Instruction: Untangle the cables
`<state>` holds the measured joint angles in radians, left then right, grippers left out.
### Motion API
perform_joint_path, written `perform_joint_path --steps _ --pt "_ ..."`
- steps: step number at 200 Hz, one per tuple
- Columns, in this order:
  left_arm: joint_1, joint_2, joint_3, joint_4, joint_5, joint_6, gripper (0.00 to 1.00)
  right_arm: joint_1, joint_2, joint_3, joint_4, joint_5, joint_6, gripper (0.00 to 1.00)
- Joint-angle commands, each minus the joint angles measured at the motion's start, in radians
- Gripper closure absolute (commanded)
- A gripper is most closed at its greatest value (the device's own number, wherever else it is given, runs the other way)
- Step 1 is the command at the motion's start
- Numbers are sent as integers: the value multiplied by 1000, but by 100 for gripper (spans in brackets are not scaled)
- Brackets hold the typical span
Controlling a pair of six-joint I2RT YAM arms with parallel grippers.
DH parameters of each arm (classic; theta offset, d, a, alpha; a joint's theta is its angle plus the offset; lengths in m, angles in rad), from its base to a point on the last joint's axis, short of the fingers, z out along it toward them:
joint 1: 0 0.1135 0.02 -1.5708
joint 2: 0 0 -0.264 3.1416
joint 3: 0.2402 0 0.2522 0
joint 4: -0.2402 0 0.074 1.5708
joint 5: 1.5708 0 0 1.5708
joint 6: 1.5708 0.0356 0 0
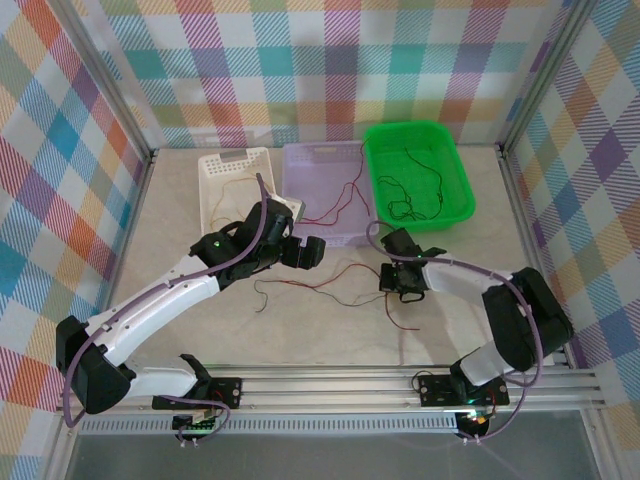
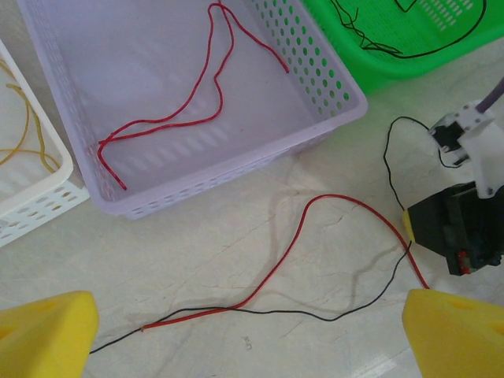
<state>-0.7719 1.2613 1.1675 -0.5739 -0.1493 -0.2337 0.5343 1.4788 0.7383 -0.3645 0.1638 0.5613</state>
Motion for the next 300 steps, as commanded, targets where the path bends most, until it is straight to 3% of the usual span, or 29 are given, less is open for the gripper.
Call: perform_joint_path --steps 1,43,99,186,234,273,300 --pt "-10 -13 5 -7 7 18 2 7 -162 3 23 59 -11 100" --pt "-10 -14 5 -5 7 19 2 7 -415 108 -146 96 -41 100" --pt "-9 -11 4 -6 2 19 2 7 -458 467 -349 116 -135 100" --pt "-10 0 5 -6 4 19 2 -14 -40 1377 -650 83 -319 100" --pt "-9 11 5 -4 9 20 1 -83 303 2096 -900 -15 -344 100" --pt "-9 37 6 -4 20 19 2 -90 229 1923 -754 -35 -348 100" --pt "-9 53 9 -10 26 19 2 -118 271 1974 -721 -13 -394 100"
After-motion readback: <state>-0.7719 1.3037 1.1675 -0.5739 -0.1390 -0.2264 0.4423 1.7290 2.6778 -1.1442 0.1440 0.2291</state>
